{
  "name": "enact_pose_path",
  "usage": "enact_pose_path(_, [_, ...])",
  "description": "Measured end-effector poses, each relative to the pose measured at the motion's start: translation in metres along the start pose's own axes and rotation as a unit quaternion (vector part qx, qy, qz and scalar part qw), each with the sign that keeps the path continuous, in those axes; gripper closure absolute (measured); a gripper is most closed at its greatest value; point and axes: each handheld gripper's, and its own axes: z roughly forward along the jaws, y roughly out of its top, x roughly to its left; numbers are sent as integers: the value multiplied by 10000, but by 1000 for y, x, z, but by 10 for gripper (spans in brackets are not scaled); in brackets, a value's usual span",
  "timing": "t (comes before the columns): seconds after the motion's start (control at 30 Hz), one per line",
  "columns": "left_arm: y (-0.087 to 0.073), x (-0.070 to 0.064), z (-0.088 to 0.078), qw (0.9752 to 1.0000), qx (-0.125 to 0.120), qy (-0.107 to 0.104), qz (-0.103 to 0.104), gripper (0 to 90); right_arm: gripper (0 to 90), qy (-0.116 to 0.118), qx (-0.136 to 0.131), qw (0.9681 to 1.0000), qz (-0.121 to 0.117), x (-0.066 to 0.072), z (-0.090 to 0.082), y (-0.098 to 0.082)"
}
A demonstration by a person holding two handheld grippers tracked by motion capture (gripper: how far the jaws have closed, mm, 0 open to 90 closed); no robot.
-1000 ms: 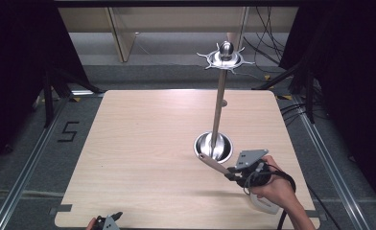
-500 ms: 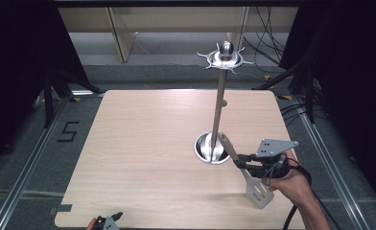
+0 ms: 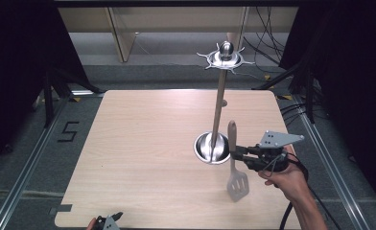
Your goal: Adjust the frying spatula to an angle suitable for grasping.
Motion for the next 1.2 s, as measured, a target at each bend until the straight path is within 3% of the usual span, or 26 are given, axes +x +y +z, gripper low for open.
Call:
enact_pose_path(0.2, [0, 0, 0, 10000, -40, 21, -24, 148, 759, -67, -276, 9996, -47, 2, 3, 9])
enact_pose_path(0.23, [0, 0, 0, 10000, -39, 24, -25, 148, 759, -28, -272, 9996, 47, 3, 2, 11])
enact_pose_path(0.3, [0, 0, 0, 10000, -21, 20, 2, 148, 759, -106, -400, 9991, -58, 3, 4, 14])
enact_pose_path(0.47, [-1, -1, 0, 10000, -8, 57, -77, 148, 759, -103, -431, 9990, -27, 4, 3, 26])
enact_pose_path(0.5, [0, 0, -1, 9999, 87, 5, -74, 148, 759, -115, -431, 9990, 33, 5, 3, 28])
enact_pose_path(0.6, [0, 0, -1, 9999, 79, 4, -84, 148, 759, -219, -599, 9979, -79, 6, 4, 35])
enact_pose_path(0.63, [0, 0, -1, 10000, 52, 16, -47, 148, 759, -248, -636, 9974, -232, 4, 3, 39])
enact_pose_path(0.9, [0, 0, 1, 10000, 16, 53, -6, 148, 759, -362, -671, 9969, -181, 3, -1, 51])
enact_pose_path(0.93, [0, 0, 1, 10000, -12, 41, -19, 148, 759, -361, -675, 9969, -190, 3, -1, 53])
enact_pose_path(0.97, [-1, -2, 2, 9998, -62, 41, -176, 148, 759, -407, -672, 9967, -222, 2, -1, 55])
enact_pose_path(1.07, [-1, -2, 2, 9998, 13, 69, -159, 148, 759, -382, -652, 9969, -200, 1, -3, 63])
enact_pose_path(1.1, [0, -1, 1, 10000, 4, 50, -19, 148, 759, -440, -628, 9969, -169, 2, -4, 66])
enact_pose_path(1.13, [-1, -1, 1, 10000, -6, 47, -33, 148, 759, -461, -617, 9966, -283, 0, -5, 69])
enact_pose_path(1.2, [0, 0, 1, 10000, -13, 46, -18, 148, 759, -504, -618, 9966, -190, 2, -5, 74])
